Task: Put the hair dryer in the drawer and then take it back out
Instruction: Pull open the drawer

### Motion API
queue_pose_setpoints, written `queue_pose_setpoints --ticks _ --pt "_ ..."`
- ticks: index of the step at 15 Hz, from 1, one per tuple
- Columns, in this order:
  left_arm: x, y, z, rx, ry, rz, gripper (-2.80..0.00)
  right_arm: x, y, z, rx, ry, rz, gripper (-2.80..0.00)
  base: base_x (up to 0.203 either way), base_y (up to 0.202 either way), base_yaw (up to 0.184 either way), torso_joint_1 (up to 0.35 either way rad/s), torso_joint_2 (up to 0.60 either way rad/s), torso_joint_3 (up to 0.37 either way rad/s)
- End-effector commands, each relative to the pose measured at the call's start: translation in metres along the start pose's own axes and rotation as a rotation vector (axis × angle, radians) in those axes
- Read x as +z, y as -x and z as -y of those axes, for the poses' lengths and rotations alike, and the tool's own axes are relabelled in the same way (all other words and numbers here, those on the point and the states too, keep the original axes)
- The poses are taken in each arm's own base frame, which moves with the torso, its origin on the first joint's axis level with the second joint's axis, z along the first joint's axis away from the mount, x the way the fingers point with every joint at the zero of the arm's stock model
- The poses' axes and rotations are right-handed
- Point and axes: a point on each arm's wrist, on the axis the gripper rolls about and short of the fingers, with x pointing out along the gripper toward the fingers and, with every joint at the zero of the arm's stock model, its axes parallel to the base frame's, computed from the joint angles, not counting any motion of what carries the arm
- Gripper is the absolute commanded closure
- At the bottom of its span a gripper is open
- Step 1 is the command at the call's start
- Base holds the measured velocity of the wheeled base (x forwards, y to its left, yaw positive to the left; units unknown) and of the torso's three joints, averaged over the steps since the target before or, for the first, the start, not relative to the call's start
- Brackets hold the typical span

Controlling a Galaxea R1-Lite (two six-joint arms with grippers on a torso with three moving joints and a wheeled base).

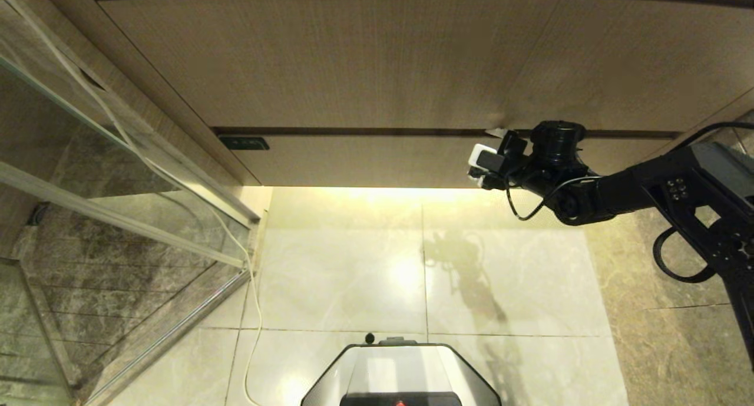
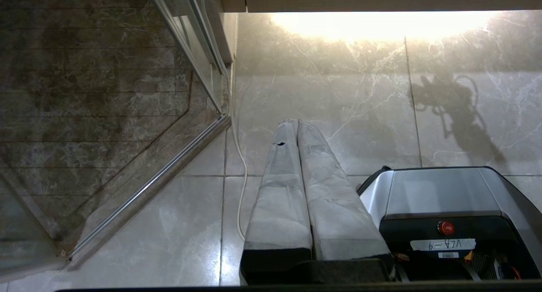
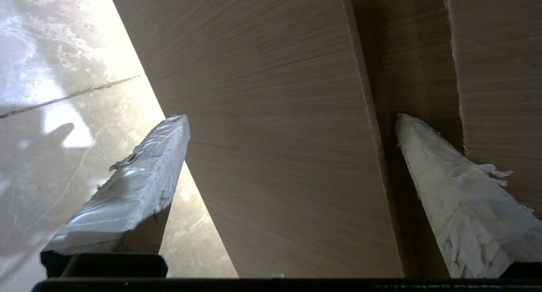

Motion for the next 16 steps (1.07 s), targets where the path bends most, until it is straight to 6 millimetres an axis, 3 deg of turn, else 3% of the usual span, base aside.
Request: queue_pose_setpoints --ticks 1,5,8,16 --pt "0.000 0.000 0.000 -0.001 0.000 -0.001 0.00 -0.002 -0.003 -0.004 -0.005 0.007 0.000 -2.80 0.000 0.000 0.000 0.000 0.00 0.000" --pt "0.000 0.000 0.000 -0.001 0.000 -0.002 0.00 -0.006 -0.005 -0.010 0.019 0.009 -0.010 -2.80 0.000 0.000 0.000 0.000 0.00 0.000" --pt "0.000 0.000 0.000 -0.001 0.000 0.000 0.00 -0.010 0.000 -0.018 0.142 -0.016 -0.073 -2.80 0.000 0.000 0.000 0.000 0.00 0.000" --pt "0.000 0.000 0.000 -0.001 0.000 -0.001 0.00 -0.009 0.016 -0.017 0.230 -0.067 -0.234 -2.80 0.000 0.000 0.000 0.000 0.00 0.000"
